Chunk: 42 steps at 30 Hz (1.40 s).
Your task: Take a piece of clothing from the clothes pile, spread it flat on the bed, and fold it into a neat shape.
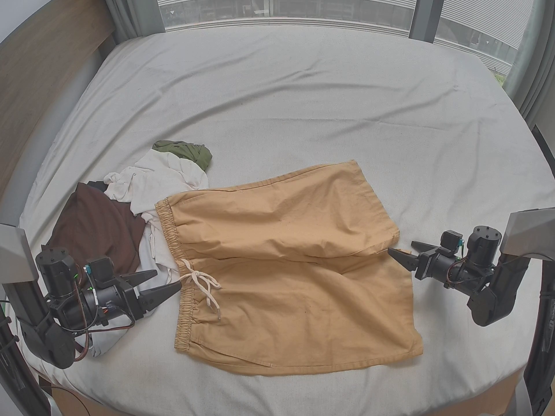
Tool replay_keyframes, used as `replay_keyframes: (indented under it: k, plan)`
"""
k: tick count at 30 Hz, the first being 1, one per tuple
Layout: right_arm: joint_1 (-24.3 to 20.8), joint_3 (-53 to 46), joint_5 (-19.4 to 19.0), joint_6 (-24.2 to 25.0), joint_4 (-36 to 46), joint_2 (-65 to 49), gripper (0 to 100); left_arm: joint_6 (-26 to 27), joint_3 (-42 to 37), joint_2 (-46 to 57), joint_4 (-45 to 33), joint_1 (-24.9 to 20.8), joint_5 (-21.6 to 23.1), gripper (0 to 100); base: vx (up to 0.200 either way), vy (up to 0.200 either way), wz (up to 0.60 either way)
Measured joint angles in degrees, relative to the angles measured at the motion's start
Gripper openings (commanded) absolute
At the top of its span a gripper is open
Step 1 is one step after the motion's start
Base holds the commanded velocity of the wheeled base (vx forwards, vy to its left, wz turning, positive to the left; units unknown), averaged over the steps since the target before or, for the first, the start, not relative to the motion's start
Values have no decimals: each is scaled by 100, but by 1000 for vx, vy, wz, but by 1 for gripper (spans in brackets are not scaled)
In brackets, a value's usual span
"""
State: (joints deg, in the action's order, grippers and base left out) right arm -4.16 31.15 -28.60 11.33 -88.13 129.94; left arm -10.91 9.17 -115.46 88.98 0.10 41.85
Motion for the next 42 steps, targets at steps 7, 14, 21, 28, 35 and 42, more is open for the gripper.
replay_keyframes:
  k: [7,14,21,28,35,42]
  plan:
    - [-455,-179,85,6,7,-591,100,5,-444,16,-7,17,167,100,0,0,0]
    - [-879,-297,228,9,2,-922,100,5,-759,-65,-24,32,177,100,0,0,0]
    - [-976,-343,235,11,0,-1023,100,101,-809,-364,-20,39,143,100,0,0,0]
    - [-987,-345,235,11,0,-1031,100,574,-816,-863,-13,43,141,100,0,0,0]
    - [-998,-345,233,11,0,-1031,100,522,-816,-1279,-11,32,139,100,0,0,0]
    - [-1014,-343,235,11,-1,-1003,100,73,-816,-1564,-5,1,139,100,0,0,0]
